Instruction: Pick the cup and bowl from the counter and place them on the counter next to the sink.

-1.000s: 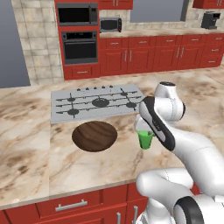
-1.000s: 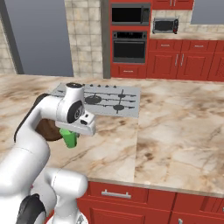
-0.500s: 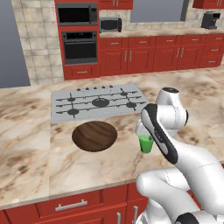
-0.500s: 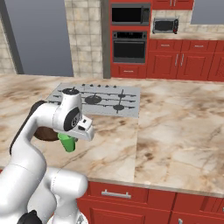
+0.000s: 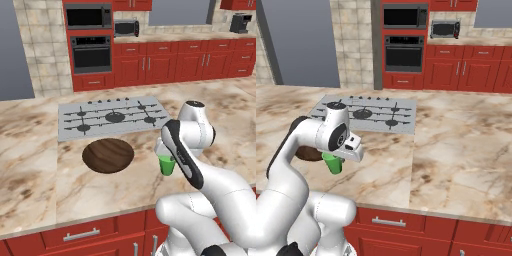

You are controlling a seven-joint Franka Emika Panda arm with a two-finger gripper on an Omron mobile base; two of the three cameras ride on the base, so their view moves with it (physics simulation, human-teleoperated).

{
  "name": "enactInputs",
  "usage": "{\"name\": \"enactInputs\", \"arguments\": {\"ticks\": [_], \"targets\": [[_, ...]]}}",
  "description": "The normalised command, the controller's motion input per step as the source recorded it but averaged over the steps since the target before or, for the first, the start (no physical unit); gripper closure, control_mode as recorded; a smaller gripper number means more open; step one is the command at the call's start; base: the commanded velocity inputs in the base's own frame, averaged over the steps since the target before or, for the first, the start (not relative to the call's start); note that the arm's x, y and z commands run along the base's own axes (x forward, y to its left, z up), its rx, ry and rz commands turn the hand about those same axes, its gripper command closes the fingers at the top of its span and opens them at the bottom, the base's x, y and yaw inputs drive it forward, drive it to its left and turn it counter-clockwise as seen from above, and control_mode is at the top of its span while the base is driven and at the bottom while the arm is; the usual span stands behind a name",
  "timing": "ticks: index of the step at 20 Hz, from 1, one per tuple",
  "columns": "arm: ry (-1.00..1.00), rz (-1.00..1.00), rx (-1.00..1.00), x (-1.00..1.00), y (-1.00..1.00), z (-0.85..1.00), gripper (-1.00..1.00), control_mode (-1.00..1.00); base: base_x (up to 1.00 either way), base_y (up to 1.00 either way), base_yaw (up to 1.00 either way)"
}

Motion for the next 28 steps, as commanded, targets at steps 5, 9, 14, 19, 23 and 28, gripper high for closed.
{"name": "enactInputs", "arguments": {"ticks": [5,9,14,19,23,28], "targets": [[0.0,0.0,0.0,0.0,0.0,0.0,1.0,1.0,0.0,0.0,0.0],[0.0,0.0,0.0,0.0,0.0,0.0,1.0,1.0,-0.31,0.0,0.0],[0.0,0.0,0.0,0.0,0.0,0.0,1.0,1.0,-1.0,0.0,0.0],[0.0,0.0,0.0,0.0,0.0,0.0,1.0,1.0,-0.47,0.03,0.19],[0.0,0.0,0.0,0.0,0.0,0.0,1.0,1.0,-0.45,0.51,0.63],[0.0,0.0,0.0,0.0,0.0,0.0,1.0,1.0,-0.25,0.68,0.72]]}}
